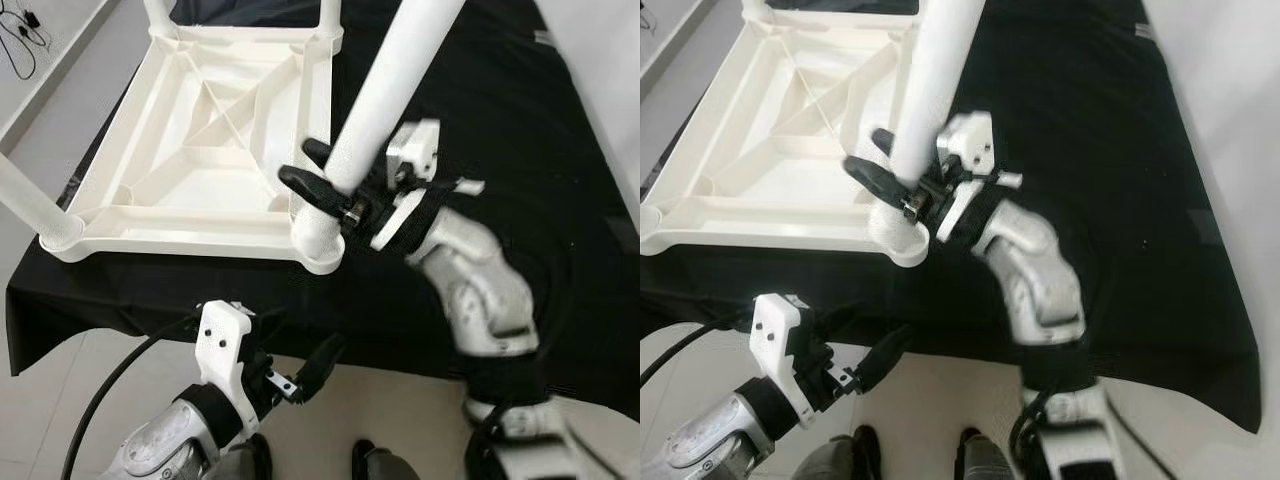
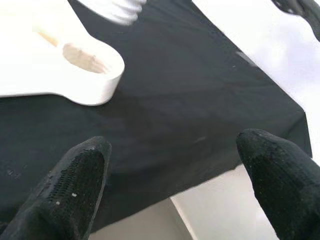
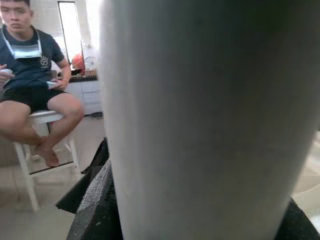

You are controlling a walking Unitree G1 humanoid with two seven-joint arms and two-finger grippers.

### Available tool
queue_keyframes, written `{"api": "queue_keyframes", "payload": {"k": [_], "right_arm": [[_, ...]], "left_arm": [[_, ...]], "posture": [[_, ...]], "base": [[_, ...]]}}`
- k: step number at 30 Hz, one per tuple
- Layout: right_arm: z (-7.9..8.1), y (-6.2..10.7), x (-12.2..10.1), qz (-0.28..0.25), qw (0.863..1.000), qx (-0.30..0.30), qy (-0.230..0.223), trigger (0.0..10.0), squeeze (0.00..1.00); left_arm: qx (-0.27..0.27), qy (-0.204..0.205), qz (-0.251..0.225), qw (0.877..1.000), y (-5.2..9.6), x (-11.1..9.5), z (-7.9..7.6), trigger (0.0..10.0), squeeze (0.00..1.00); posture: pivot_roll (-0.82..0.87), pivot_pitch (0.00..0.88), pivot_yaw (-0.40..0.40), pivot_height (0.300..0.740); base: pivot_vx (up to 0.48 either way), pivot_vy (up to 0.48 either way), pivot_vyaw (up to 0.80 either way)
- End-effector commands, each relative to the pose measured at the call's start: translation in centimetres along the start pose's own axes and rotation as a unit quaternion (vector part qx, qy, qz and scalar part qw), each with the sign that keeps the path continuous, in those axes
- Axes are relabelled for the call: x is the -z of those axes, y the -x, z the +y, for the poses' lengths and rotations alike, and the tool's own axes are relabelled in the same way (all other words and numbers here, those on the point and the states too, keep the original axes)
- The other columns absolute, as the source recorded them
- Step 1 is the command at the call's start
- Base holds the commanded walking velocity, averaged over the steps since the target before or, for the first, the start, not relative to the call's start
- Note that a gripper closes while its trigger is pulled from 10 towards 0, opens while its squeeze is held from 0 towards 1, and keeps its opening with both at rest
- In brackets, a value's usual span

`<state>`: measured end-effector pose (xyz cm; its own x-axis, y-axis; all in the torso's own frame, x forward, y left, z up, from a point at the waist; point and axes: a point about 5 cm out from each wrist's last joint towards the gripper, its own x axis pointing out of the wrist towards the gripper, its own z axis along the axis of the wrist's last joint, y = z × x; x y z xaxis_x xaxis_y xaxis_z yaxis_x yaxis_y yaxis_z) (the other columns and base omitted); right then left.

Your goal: Building children table

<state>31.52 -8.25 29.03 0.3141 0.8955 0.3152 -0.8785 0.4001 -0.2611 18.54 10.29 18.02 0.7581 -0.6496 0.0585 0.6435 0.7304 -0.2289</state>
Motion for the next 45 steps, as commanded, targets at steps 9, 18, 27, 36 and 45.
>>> {"api": "queue_keyframes", "payload": {"k": [9, 18, 27, 36, 45], "right_arm": [[-1.9, -1.2, 1.9, 0.033, 0.999, -0.018, 0.031, 10.0, 0.00], [-3.1, -0.5, 4.3, 0.096, 0.989, -0.109, -0.006, 10.0, 0.00], [-3.8, 0.1, 4.3, 0.101, 0.983, -0.152, -0.018, 10.0, 0.00], [-5.4, 0.6, 3.0, 0.091, 0.985, -0.149, -0.006, 10.0, 0.00], [-6.0, 1.1, 1.3, 0.089, 0.975, -0.203, 0.011, 10.0, 0.00]], "left_arm": [[0.004, 0.013, 0.007, 1.000, 0.1, 0.5, -0.1, 10.0, 0.00], [-0.015, -0.031, 0.022, 0.999, 1.3, 0.1, 0.0, 10.0, 0.00], [-0.031, -0.040, 0.037, 0.998, 2.5, 0.0, 0.8, 10.0, 0.00], [-0.036, -0.012, 0.045, 0.998, 4.1, 0.1, -0.7, 10.0, 0.00], [-0.036, 0.009, 0.047, 0.998, 5.3, -0.2, -2.2, 10.0, 0.00]], "posture": [[0.05, 0.258, -0.014, 0.740], [0.10, 0.296, -0.014, 0.740], [0.11, 0.337, 0.002, 0.740], [0.14, 0.386, 0.022, 0.740], [0.15, 0.420, 0.027, 0.740]], "base": [[0.000, 0.000, 0.00], [0.000, 0.000, 0.00], [0.000, 0.000, 0.00], [0.000, 0.000, 0.00], [0.000, 0.000, 0.00]]}}
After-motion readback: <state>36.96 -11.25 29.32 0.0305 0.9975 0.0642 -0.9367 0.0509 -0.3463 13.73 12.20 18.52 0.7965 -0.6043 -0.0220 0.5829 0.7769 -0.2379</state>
